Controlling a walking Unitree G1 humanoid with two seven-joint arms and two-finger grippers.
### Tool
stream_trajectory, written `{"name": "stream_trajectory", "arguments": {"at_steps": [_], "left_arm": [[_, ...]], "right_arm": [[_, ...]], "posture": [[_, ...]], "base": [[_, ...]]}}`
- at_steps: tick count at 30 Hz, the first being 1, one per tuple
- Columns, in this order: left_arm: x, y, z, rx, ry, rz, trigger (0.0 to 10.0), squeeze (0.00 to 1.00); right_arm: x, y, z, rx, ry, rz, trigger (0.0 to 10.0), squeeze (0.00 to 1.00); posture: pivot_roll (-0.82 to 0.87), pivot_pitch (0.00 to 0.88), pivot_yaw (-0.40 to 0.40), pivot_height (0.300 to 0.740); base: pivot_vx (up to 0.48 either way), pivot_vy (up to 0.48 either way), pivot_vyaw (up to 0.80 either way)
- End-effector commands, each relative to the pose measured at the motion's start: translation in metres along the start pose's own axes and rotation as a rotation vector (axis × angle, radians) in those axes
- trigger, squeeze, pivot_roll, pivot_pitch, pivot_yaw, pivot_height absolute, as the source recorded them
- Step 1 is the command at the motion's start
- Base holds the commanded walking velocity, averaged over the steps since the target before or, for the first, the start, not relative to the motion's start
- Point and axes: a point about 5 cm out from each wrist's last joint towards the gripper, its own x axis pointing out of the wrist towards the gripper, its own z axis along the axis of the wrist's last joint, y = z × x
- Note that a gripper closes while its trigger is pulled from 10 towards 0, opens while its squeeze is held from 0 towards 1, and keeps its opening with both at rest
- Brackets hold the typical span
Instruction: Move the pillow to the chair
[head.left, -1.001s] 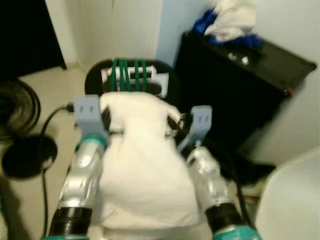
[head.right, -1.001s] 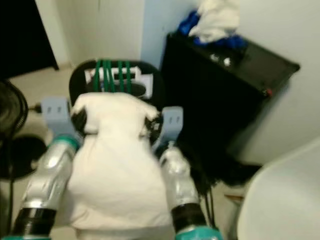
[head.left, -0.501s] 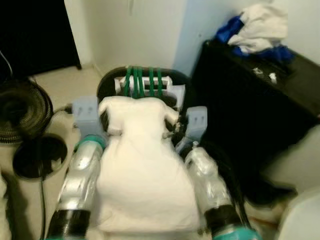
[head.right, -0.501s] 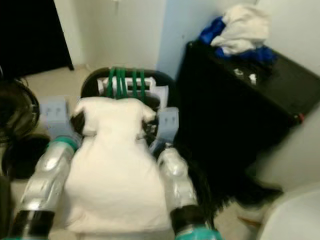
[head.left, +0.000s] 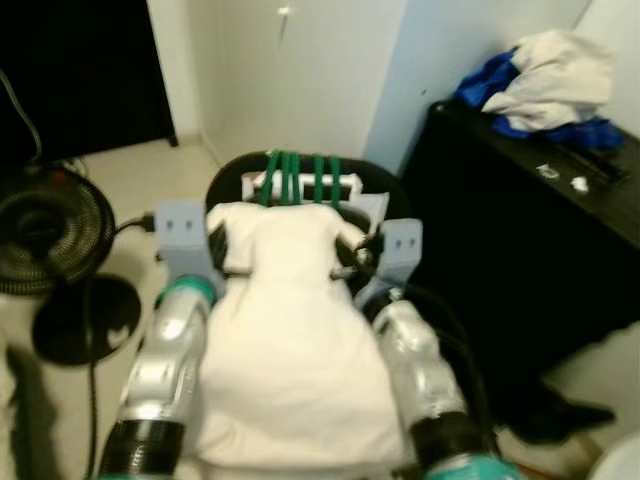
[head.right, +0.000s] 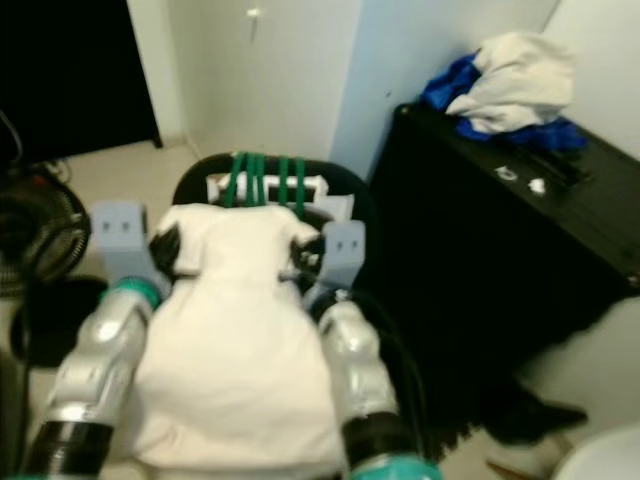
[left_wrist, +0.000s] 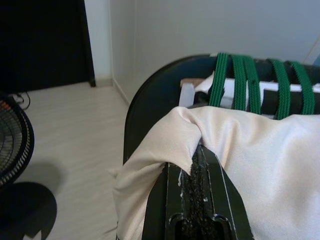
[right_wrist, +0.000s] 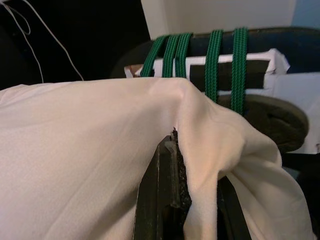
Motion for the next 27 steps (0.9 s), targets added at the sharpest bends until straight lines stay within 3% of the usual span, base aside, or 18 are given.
{"name": "stream_trajectory", "arguments": {"at_steps": [1,7,27], "left_arm": [[0.0010,-0.0117,0.0040,0.009,-0.018,-0.054,10.0,0.00],[0.0010,-0.0103,0.0033,0.018,-0.011,-0.052,10.0,0.00],[-0.0019,-0.0076,-0.0032,0.024,0.019,-0.044,10.0,0.00]], "right_arm": [[0.0020,0.0086,0.0042,-0.003,-0.028,0.029,10.0,0.00],[0.0002,0.0079,0.0024,-0.003,-0.021,0.024,10.0,0.00],[-0.0010,0.0060,0.0022,0.008,-0.015,0.022,10.0,0.00]], "posture": [[0.17,0.031,0.025,0.740],[0.17,0.044,0.028,0.740],[0.16,0.060,0.020,0.666]], "base": [[0.000,0.000,0.00],[0.000,0.000,0.00],[0.000,0.000,0.00]]}}
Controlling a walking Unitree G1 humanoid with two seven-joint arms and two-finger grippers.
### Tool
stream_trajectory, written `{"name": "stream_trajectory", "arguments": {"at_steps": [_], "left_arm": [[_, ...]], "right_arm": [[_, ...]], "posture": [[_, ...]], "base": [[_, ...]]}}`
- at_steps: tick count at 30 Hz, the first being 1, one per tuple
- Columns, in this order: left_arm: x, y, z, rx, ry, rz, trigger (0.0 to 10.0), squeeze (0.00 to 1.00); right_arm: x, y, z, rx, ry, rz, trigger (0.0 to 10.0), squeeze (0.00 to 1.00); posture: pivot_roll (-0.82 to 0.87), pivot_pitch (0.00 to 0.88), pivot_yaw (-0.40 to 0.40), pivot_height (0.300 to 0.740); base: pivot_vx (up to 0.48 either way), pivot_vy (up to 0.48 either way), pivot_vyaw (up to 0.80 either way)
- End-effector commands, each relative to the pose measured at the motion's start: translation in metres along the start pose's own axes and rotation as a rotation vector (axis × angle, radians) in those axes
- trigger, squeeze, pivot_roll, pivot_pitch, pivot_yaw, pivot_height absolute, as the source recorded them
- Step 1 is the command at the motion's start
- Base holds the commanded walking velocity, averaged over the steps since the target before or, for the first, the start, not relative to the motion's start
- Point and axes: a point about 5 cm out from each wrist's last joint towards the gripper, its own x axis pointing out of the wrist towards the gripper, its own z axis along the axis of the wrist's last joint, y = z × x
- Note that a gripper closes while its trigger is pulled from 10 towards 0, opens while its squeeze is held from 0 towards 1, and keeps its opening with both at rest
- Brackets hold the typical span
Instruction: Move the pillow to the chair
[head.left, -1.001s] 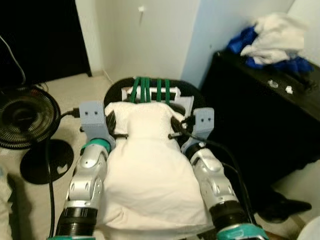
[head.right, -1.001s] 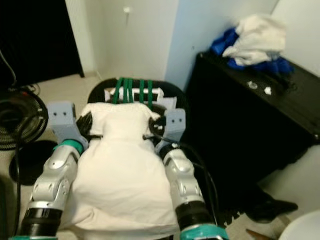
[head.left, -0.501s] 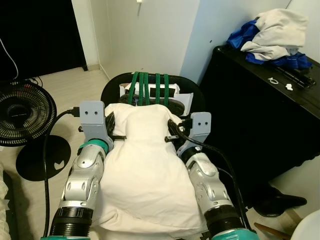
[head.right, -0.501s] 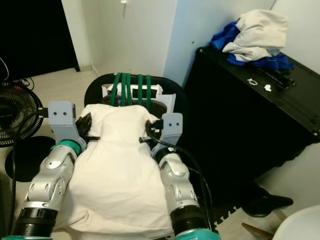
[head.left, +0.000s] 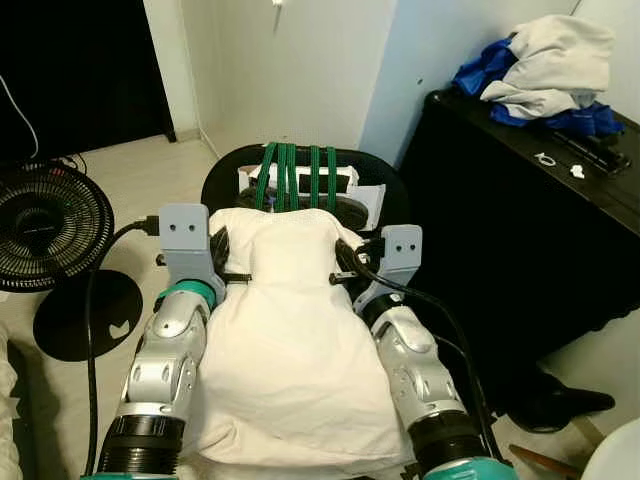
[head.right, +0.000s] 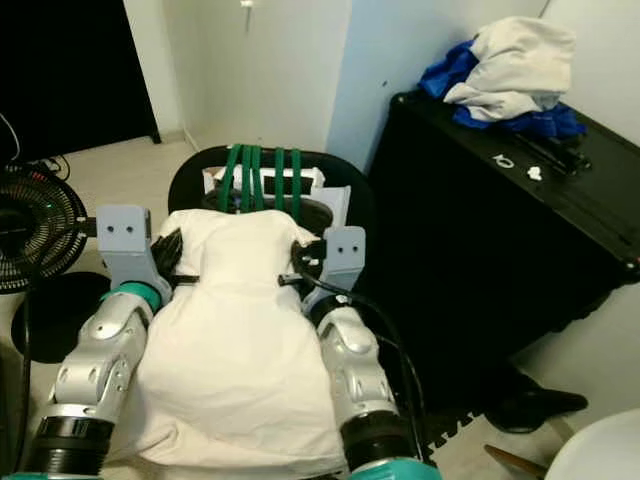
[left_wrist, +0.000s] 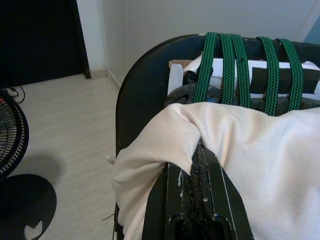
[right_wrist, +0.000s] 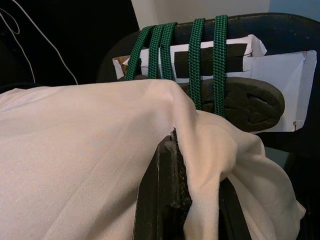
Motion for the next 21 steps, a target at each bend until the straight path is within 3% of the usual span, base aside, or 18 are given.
{"name": "stream_trajectory", "arguments": {"at_steps": [1,11,21], "left_arm": [[-0.0013,-0.0086,0.0010,0.012,-0.010,-0.041,10.0,0.00],[-0.0007,-0.0090,0.0009,0.013,-0.007,-0.042,10.0,0.00],[-0.0007,-0.0097,0.0003,0.016,-0.002,-0.048,10.0,0.00]], "right_arm": [[0.0018,0.0083,0.0042,0.004,-0.020,0.042,10.0,0.00],[0.0026,0.0097,0.0042,0.006,-0.017,0.048,10.0,0.00],[0.0013,0.0086,0.0042,0.008,-0.019,0.041,10.0,0.00]], "posture": [[0.16,0.060,0.020,0.656],[0.16,0.059,0.019,0.606],[0.16,0.061,0.024,0.601]], "base": [[0.000,0.000,0.00],[0.000,0.000,0.00],[0.000,0.000,0.00]]}}
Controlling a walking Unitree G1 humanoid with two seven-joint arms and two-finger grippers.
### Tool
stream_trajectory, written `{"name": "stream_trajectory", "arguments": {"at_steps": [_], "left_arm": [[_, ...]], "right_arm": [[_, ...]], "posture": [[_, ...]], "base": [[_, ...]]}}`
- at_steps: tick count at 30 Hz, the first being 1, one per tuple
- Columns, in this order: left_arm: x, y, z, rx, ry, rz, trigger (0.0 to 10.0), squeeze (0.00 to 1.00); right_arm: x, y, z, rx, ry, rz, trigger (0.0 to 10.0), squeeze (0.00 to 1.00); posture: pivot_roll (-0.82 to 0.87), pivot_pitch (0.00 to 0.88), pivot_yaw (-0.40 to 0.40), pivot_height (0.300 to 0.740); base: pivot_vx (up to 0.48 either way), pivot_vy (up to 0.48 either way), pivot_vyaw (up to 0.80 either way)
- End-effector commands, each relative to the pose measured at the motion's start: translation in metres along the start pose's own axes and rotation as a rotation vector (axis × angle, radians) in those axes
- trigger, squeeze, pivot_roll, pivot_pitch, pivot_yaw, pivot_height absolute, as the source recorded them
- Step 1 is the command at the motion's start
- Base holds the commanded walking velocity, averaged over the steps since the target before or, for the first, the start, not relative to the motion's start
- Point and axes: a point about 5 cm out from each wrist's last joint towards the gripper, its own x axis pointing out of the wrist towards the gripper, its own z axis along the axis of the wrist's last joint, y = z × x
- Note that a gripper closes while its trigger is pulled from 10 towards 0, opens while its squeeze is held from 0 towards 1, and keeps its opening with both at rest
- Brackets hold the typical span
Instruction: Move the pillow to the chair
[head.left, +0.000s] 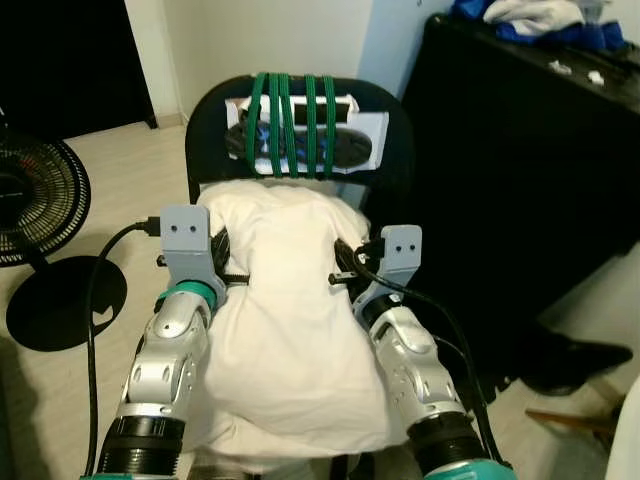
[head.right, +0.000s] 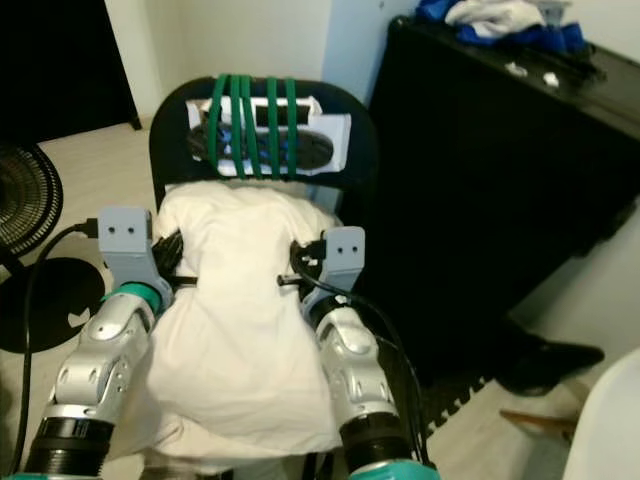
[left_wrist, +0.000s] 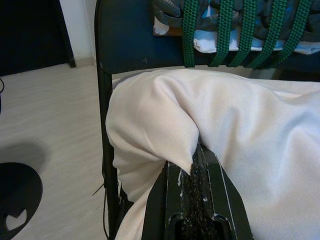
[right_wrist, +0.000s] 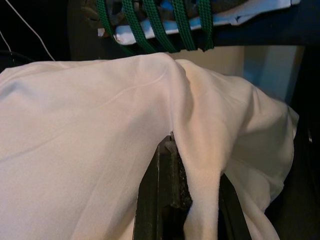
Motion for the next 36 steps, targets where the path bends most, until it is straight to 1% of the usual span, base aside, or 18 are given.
{"name": "stream_trajectory", "arguments": {"at_steps": [1,13,19,24,26,27,28,31,32,34,35,36], "left_arm": [[0.000,-0.009,0.002,0.012,-0.007,-0.045,10.0,0.00],[0.000,-0.010,-0.001,0.024,0.009,-0.067,10.0,0.00],[0.002,-0.009,0.000,0.026,0.011,-0.071,10.0,0.00],[0.001,-0.009,-0.003,0.027,0.019,-0.071,10.0,0.00],[0.003,-0.009,-0.007,0.033,0.027,-0.072,10.0,0.00],[0.006,-0.006,-0.012,0.036,0.033,-0.062,10.0,0.00],[0.008,-0.001,-0.018,0.029,0.044,-0.040,10.0,0.00],[0.010,0.002,-0.022,0.023,0.052,-0.024,10.0,0.00],[0.012,0.006,-0.028,0.023,0.065,0.002,10.0,0.00],[0.012,0.006,-0.028,0.023,0.065,0.002,10.0,0.00],[0.016,0.010,-0.039,0.033,0.097,0.028,10.0,0.00],[0.016,0.010,-0.039,0.033,0.097,0.028,10.0,0.00]], "right_arm": [[0.004,0.008,0.007,-0.001,-0.033,0.040,10.0,0.00],[0.004,0.009,0.005,0.002,-0.023,0.040,10.0,0.00],[0.004,0.006,0.005,-0.004,-0.018,0.039,10.0,0.00],[0.003,0.005,0.004,0.004,-0.009,0.037,10.0,0.00],[0.002,0.005,0.001,0.017,0.002,0.046,10.0,0.00],[0.002,0.004,-0.005,0.024,0.027,0.056,10.0,0.00],[0.003,0.002,-0.010,0.015,0.051,0.055,10.0,0.00],[0.003,0.001,-0.014,0.008,0.068,0.055,10.0,0.00],[0.004,-0.002,-0.018,-0.017,0.095,0.050,10.0,0.00],[0.004,-0.002,-0.018,-0.017,0.095,0.050,10.0,0.00],[0.006,-0.007,-0.024,-0.060,0.143,0.041,10.0,0.00],[0.006,-0.007,-0.024,-0.060,0.143,0.041,10.0,0.00]], "posture": [[0.16,0.061,0.024,0.601],[0.17,0.068,0.028,0.601],[0.16,0.072,0.028,0.601],[0.16,0.077,0.027,0.601],[0.16,0.081,0.026,0.601],[0.15,0.083,0.024,0.601],[0.14,0.087,0.021,0.601],[0.14,0.087,0.021,0.601],[0.14,0.087,0.020,0.601],[0.14,0.087,0.020,0.601],[0.13,0.087,0.012,0.601],[0.13,0.087,0.012,0.601]], "base": [[0.000,0.000,0.00],[0.000,0.000,0.00],[0.000,0.000,0.00],[0.000,0.000,0.00],[0.000,0.000,0.00],[0.000,0.000,0.00],[0.000,0.000,0.00],[0.000,0.000,0.00],[0.000,0.000,0.00],[0.000,0.000,0.00],[0.000,0.000,0.00],[0.000,0.000,0.00]]}}
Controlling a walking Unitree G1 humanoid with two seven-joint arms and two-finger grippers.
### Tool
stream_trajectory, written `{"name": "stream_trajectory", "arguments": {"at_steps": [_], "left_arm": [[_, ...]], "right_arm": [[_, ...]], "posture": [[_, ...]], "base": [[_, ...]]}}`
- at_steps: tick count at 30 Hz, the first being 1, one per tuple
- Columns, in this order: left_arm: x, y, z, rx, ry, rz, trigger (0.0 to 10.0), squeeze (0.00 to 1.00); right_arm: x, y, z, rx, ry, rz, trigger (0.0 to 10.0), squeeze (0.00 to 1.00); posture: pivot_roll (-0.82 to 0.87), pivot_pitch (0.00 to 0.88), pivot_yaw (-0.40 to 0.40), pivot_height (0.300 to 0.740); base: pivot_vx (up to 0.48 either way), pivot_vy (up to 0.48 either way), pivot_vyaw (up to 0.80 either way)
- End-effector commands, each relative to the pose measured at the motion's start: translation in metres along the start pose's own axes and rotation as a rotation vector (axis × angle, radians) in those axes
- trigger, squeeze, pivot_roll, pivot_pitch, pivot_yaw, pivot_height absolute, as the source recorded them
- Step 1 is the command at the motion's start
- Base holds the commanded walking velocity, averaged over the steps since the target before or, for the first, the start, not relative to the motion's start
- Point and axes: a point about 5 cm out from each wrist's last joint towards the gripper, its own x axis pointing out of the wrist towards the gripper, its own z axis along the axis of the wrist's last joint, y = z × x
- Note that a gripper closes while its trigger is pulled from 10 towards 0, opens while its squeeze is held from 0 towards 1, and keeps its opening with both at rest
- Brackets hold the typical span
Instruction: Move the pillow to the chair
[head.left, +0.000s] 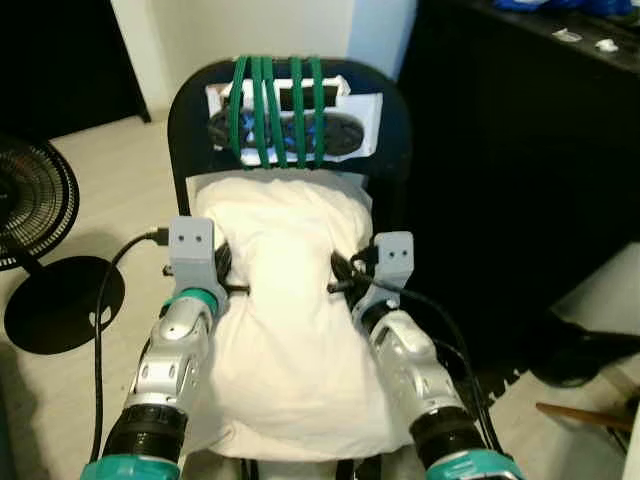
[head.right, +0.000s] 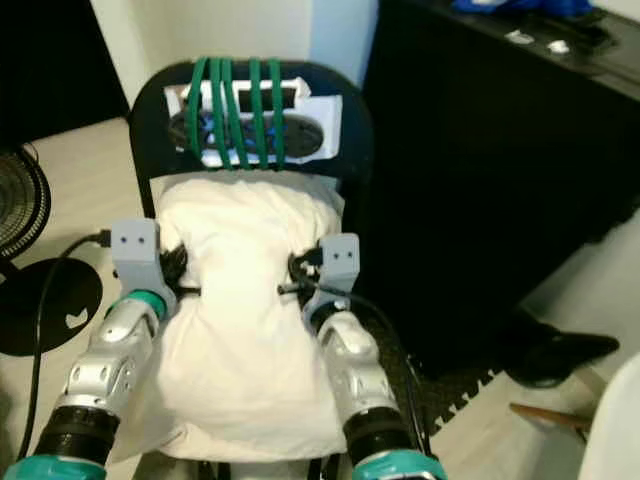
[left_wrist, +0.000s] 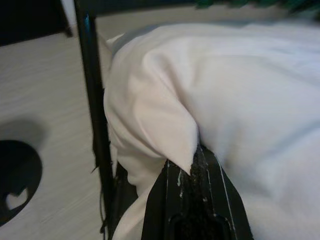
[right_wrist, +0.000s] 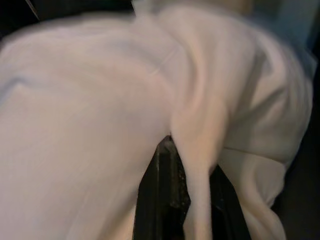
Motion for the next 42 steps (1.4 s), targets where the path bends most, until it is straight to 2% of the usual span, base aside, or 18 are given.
{"name": "stream_trajectory", "arguments": {"at_steps": [1,6,7,8,12,15,20,24,26,27,28,35,36,38,40,41,42], "left_arm": [[0.003,-0.001,-0.008,0.027,0.014,0.012,10.0,0.00],[0.007,0.000,-0.009,0.067,0.016,0.018,10.0,0.00],[0.008,0.001,-0.009,0.073,0.014,0.021,10.0,1.00],[0.008,0.002,-0.008,0.071,0.009,0.018,10.0,1.00],[0.009,0.009,-0.010,0.096,0.011,0.033,10.0,1.00],[0.004,0.024,-0.012,0.106,-0.005,0.050,10.0,1.00],[0.000,0.029,-0.012,0.074,-0.018,0.049,10.0,1.00],[-0.005,0.027,-0.011,0.052,-0.031,-0.001,10.0,1.00],[-0.015,0.024,-0.015,0.056,-0.026,-0.053,10.0,1.00],[-0.015,0.024,-0.015,0.056,-0.026,-0.053,10.0,1.00],[-0.025,0.024,-0.019,0.068,-0.021,-0.090,10.0,1.00],[-0.037,0.036,-0.021,0.085,-0.043,-0.057,10.0,1.00],[-0.043,0.052,-0.016,0.130,-0.089,0.004,10.0,0.00],[-0.046,0.057,-0.013,0.144,-0.103,0.022,10.0,0.00],[-0.050,0.076,-0.005,0.152,-0.154,0.128,10.0,0.00],[-0.052,0.088,0.000,0.150,-0.182,0.213,10.0,0.00],[-0.052,0.088,0.000,0.150,-0.182,0.213,10.0,0.00]], "right_arm": [[0.003,0.001,-0.002,-0.034,0.021,0.008,10.0,0.00],[0.004,-0.003,-0.001,-0.039,0.021,-0.004,10.0,0.00],[0.003,-0.003,0.000,-0.041,0.015,-0.007,10.0,0.88],[0.003,-0.004,0.002,-0.038,0.001,-0.007,10.0,1.00],[0.002,-0.004,0.003,-0.034,-0.026,-0.009,10.0,1.00],[-0.003,-0.005,0.008,-0.021,-0.081,-0.017,10.0,1.00],[-0.009,-0.007,0.010,0.003,-0.113,-0.024,10.0,1.00],[-0.018,-0.005,0.012,0.008,-0.137,0.003,10.0,1.00],[-0.027,-0.009,0.012,0.002,-0.142,0.006,10.0,1.00],[-0.027,-0.009,0.012,0.002,-0.142,0.006,10.0,1.00],[-0.035,-0.011,0.013,-0.003,-0.147,0.007,10.0,1.00],[-0.044,-0.013,0.016,0.001,-0.158,0.002,10.0,1.00],[-0.045,-0.018,0.022,-0.042,-0.178,-0.052,10.0,1.00],[-0.046,-0.019,0.024,-0.057,-0.183,-0.073,10.0,1.00],[-0.045,-0.025,0.031,-0.081,-0.219,-0.132,10.0,1.00],[-0.044,-0.026,0.037,-0.087,-0.252,-0.145,10.0,0.36],[-0.044,-0.026,0.037,-0.087,-0.252,-0.145,10.0,0.36]], "posture": [[0.13,0.086,0.010,0.601],[0.12,0.083,0.012,0.601],[0.12,0.078,0.014,0.601],[0.12,0.078,0.014,0.601],[0.12,0.076,0.016,0.601],[0.13,0.070,0.018,0.601],[0.14,0.070,0.016,0.601],[0.14,0.070,0.015,0.601],[0.15,0.071,0.013,0.601],[0.15,0.071,0.013,0.601],[0.15,0.070,0.014,0.601],[0.15,0.070,0.012,0.601],[0.15,0.068,0.007,0.601],[0.15,0.068,0.007,0.601],[0.15,0.062,-0.001,0.601],[0.16,0.061,-0.004,0.601],[0.16,0.061,-0.004,0.601]], "base": [[0.000,0.000,0.00],[0.000,0.000,0.00],[0.000,0.000,0.00],[0.000,0.000,0.00],[0.000,0.000,0.00],[0.000,0.000,0.00],[0.000,0.000,0.00],[0.000,0.000,0.00],[0.000,0.000,0.00],[0.000,0.000,0.00],[0.000,0.000,0.00],[0.000,0.000,0.00],[0.000,0.000,0.00],[0.000,0.000,0.00],[0.000,0.000,0.00],[0.000,0.000,0.00],[0.000,0.000,0.00]]}}
